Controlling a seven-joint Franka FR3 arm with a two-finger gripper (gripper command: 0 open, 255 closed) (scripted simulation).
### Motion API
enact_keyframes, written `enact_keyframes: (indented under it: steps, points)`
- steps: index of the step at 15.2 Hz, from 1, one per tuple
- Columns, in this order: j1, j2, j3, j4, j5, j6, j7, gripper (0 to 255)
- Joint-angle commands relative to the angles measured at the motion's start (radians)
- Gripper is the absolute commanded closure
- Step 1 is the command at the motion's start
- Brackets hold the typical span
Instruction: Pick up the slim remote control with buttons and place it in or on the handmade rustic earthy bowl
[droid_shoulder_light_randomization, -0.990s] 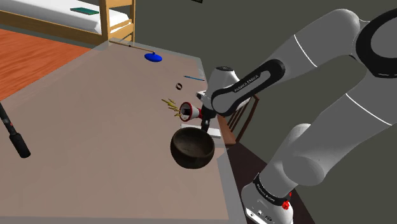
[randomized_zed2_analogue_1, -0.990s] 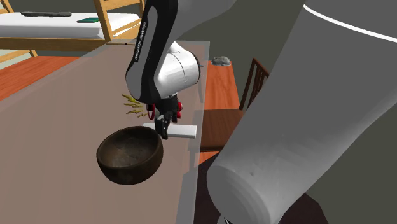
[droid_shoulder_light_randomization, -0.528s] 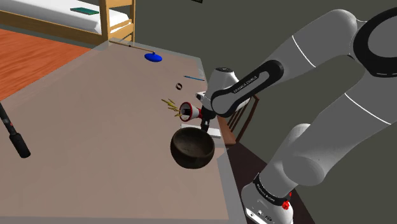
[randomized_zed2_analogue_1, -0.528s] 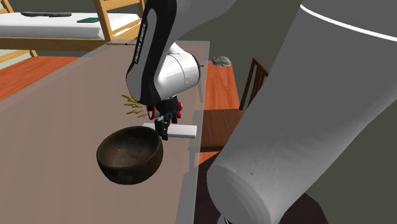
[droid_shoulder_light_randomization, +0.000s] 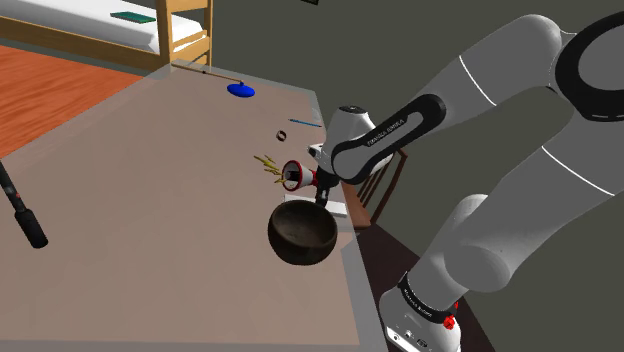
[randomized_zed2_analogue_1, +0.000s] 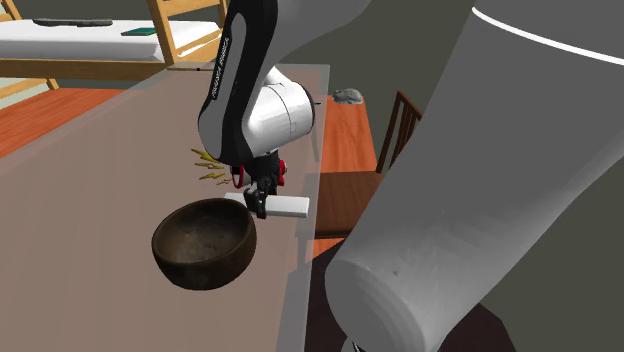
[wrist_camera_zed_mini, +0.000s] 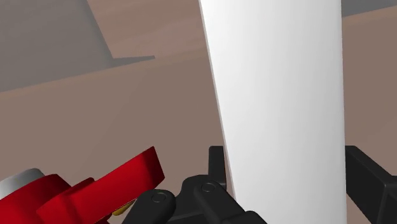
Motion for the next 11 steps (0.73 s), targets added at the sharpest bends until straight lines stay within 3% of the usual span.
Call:
enact_keyframes:
  steps: [1,3,11]
  points:
    - [0.000,0.002,0.000,0.000,0.001,0.001,0.001,255]
    - [0.000,0.000,0.000,-0.001,0.000,0.001,0.001,255]
    - [-0.006,-0.124,0.008,0.022,-0.010,-0.147,0.008,255]
